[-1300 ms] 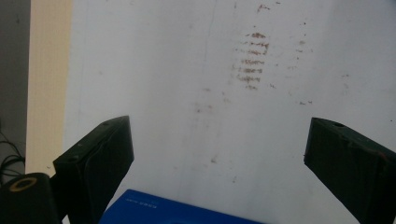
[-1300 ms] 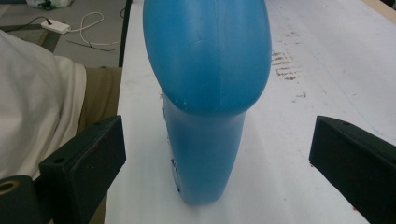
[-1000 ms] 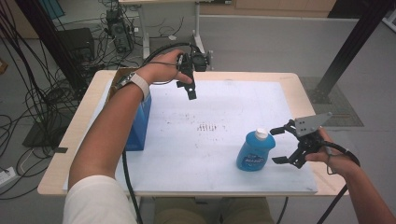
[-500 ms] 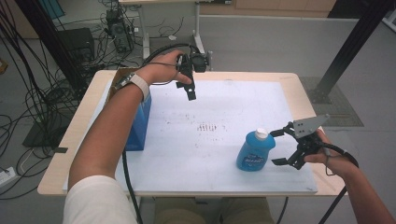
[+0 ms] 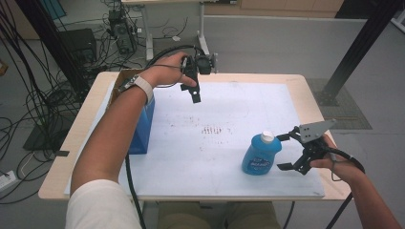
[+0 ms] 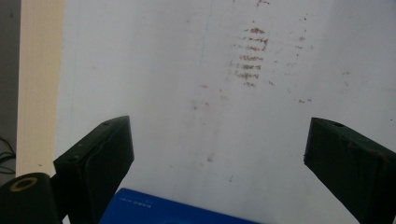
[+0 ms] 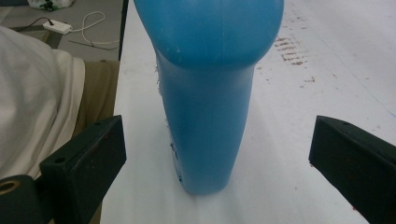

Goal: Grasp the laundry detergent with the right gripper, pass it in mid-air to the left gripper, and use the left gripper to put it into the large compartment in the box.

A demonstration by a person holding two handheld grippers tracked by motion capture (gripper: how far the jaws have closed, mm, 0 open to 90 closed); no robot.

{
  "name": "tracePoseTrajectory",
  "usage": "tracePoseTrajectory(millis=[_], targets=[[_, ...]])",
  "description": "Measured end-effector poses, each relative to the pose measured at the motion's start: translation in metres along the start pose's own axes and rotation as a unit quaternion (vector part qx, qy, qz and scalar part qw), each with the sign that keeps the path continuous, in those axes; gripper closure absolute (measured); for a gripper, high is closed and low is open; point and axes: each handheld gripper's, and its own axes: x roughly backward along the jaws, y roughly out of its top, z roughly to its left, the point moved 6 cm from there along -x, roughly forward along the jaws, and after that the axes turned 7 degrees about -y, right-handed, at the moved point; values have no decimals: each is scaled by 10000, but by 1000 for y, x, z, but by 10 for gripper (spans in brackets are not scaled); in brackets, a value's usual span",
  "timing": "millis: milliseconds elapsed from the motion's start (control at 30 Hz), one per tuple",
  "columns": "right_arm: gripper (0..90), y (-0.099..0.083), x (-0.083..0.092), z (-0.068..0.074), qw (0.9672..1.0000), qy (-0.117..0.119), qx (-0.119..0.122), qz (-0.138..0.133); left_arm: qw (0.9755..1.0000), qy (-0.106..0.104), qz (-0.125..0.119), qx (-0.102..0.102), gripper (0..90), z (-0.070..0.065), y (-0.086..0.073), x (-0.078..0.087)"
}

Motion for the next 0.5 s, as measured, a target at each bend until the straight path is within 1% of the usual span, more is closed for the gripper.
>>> tracePoseTrajectory(millis=[167, 333, 500], targets=[[38, 0, -2, 0, 9999, -14, -24, -128, 10000, -5, -3, -3, 87, -1, 0, 0], [38, -1, -4, 0, 9998, -23, -46, -188, 10000, -2, 6, 1, 87, -2, 1, 0], [38, -2, -4, 1, 9998, -1, -46, -172, 10000, 2, 17, 7, 87, -3, 1, 0]])
